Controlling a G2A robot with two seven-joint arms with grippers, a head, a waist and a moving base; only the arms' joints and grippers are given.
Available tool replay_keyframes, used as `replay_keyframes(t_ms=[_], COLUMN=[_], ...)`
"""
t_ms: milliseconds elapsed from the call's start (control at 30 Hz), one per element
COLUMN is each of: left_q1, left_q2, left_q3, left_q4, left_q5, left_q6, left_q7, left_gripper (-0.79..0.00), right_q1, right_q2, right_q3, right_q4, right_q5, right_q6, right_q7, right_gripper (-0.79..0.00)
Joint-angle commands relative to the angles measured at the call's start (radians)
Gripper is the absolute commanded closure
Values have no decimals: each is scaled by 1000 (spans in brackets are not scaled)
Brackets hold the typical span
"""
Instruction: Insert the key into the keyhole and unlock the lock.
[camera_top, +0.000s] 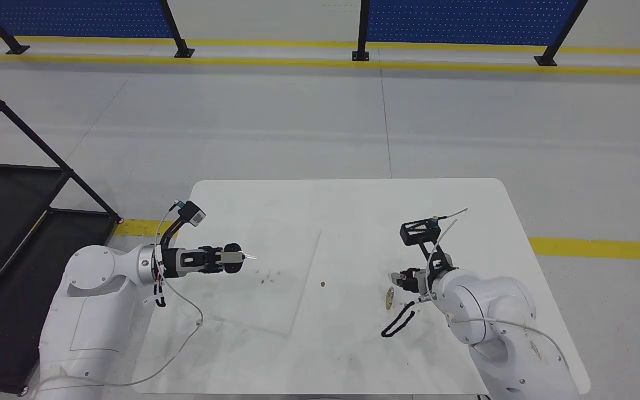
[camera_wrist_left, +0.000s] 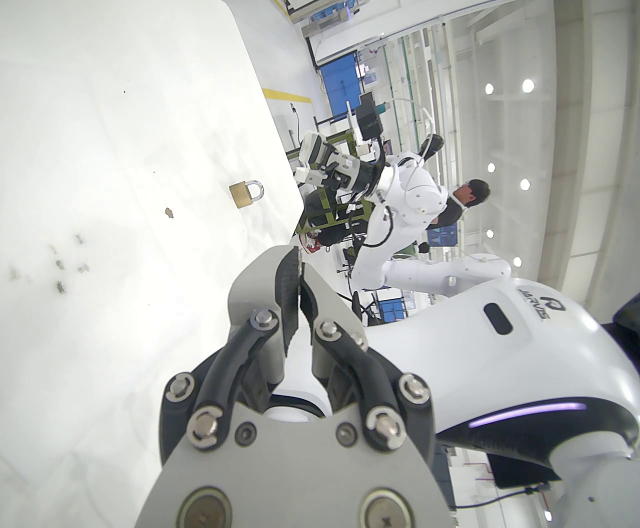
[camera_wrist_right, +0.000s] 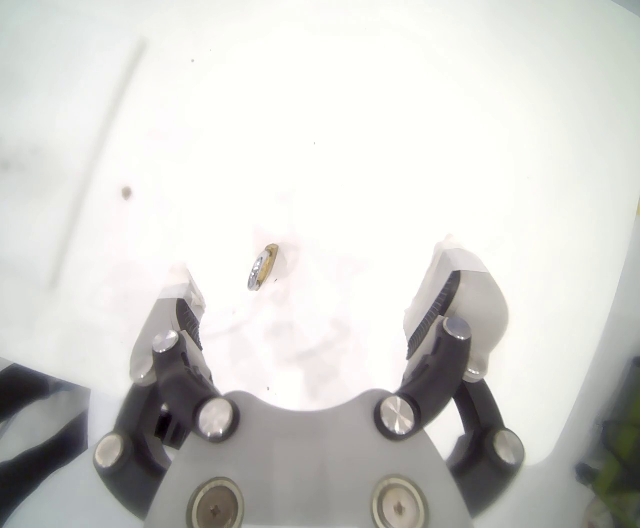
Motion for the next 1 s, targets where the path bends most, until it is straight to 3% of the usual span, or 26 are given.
replay_keyframes(t_ms=[0,267,967], left_q1=[0,0,0], left_q2=[0,0,0], left_q3=[0,0,0], left_q4=[0,0,0], left_q5=[0,0,0], left_q6=[0,0,0], left_q7=[0,0,0], left_gripper=[0,0,0], right_q1=[-10,17,97], right_q2=[-1,-8,-23], right_q3=[2,8,-114], right_q4=[5,23,195], right_q5=[13,67,112], right_q6=[0,42,42], right_q7=[-27,112,112], right_gripper=[-785,-785,-785])
